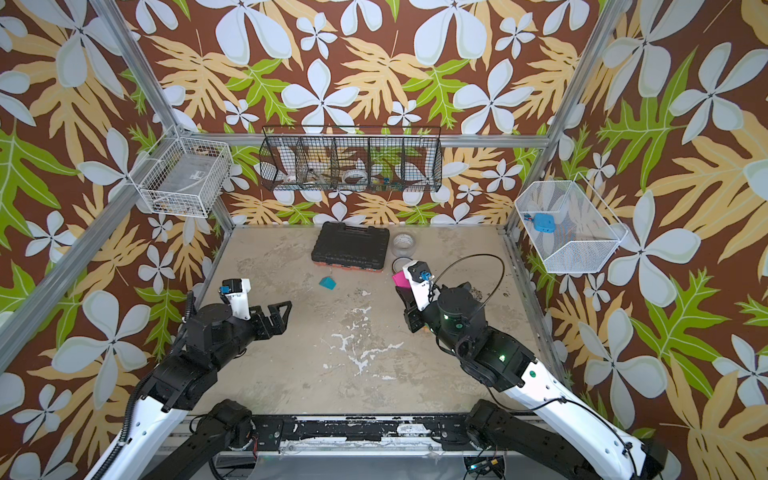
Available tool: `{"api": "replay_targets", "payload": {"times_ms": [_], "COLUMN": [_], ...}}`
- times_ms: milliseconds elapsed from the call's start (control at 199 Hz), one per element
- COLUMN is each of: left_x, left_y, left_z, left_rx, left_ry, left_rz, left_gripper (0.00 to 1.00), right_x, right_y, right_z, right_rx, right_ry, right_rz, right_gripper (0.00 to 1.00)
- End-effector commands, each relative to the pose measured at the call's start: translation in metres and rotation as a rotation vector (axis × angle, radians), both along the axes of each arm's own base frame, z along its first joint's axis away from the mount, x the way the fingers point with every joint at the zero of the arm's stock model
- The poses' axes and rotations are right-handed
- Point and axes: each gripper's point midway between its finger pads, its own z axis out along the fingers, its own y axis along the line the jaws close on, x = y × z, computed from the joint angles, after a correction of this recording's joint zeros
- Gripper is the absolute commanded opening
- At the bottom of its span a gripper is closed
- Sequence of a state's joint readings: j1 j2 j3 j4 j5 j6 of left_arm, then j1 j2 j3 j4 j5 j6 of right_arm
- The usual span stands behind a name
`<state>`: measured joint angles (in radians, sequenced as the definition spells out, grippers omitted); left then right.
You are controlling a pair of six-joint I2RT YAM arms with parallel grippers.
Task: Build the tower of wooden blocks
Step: 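Lift the magenta block with the right gripper and carry it toward the stack, then lower the magenta block onto the yellow cubes atop the stack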
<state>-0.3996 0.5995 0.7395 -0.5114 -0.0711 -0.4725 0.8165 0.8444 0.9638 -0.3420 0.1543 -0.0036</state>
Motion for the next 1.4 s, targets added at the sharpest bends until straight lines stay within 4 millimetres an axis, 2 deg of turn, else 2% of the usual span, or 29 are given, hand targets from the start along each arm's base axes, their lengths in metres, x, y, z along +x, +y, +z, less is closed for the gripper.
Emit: {"api": "replay_targets", "payload": {"times_ms": [0, 180, 246, 316, 346, 396, 486, 602, 652, 717, 842, 973, 1113, 1268, 1399], "left_x": [0.003, 0.002, 0.001, 0.0, -0.001, -0.003, -0.006, -0.009, -0.01, -0.011, -0.014, -0.016, -0.017, -0.018, -0.02], "left_y": [0.0, -0.001, -0.002, -0.003, -0.003, -0.005, -0.006, -0.007, -0.008, -0.008, -0.006, -0.005, -0.005, -0.002, 0.0], "left_z": [0.007, 0.008, 0.009, 0.012, 0.013, 0.015, 0.018, 0.021, 0.022, 0.023, 0.026, 0.028, 0.028, 0.031, 0.033], "left_rx": [-0.012, -0.015, -0.017, -0.022, -0.024, -0.028, -0.034, -0.04, -0.04, -0.043, -0.04, -0.042, -0.042, -0.044, -0.048], "left_ry": [-0.03, -0.032, -0.039, -0.049, -0.054, -0.061, -0.076, -0.089, -0.091, -0.097, -0.115, -0.129, -0.129, -0.143, -0.153], "left_rz": [0.007, -0.001, -0.005, -0.014, -0.017, -0.028, -0.036, -0.044, -0.045, -0.047, -0.037, -0.032, -0.033, -0.021, -0.015], "left_gripper": [1.0, 1.0, 1.0, 1.0, 1.0, 1.0, 1.0, 1.0, 1.0, 1.0, 1.0, 1.0, 1.0, 1.0, 1.0], "right_x": [-0.027, -0.039, -0.043, -0.059, -0.06, -0.052, -0.056, -0.074, -0.069, -0.053, -0.025, -0.011, -0.001, 0.012, 0.017], "right_y": [0.019, 0.014, 0.008, 0.006, 0.004, 0.003, 0.009, 0.017, 0.015, 0.006, -0.017, -0.04, -0.066, -0.082, -0.094], "right_z": [-0.032, -0.063, -0.079, -0.105, -0.114, -0.12, -0.131, -0.139, -0.141, -0.145, -0.164, -0.177, -0.183, -0.18, -0.186], "right_rx": [-0.188, -0.317, -0.454, -0.659, -0.714, -0.779, -0.866, -0.911, -0.905, -0.9, -0.924, -0.947, -0.947, -1.008, -1.065], "right_ry": [-0.028, -0.065, -0.114, -0.179, -0.186, -0.185, -0.139, -0.065, -0.016, 0.056, 0.188, 0.268, 0.269, 0.231, 0.236], "right_rz": [0.255, 0.341, 0.405, 0.593, 0.626, 0.624, 0.751, 0.987, 0.999, 0.967, 0.923, 0.895, 0.824, 0.779, 0.769], "right_gripper": [0.0, 0.0, 0.0, 0.0, 0.0, 0.0, 0.0, 0.0, 0.0, 0.0, 0.0, 0.0, 0.0, 0.0, 0.0]}}
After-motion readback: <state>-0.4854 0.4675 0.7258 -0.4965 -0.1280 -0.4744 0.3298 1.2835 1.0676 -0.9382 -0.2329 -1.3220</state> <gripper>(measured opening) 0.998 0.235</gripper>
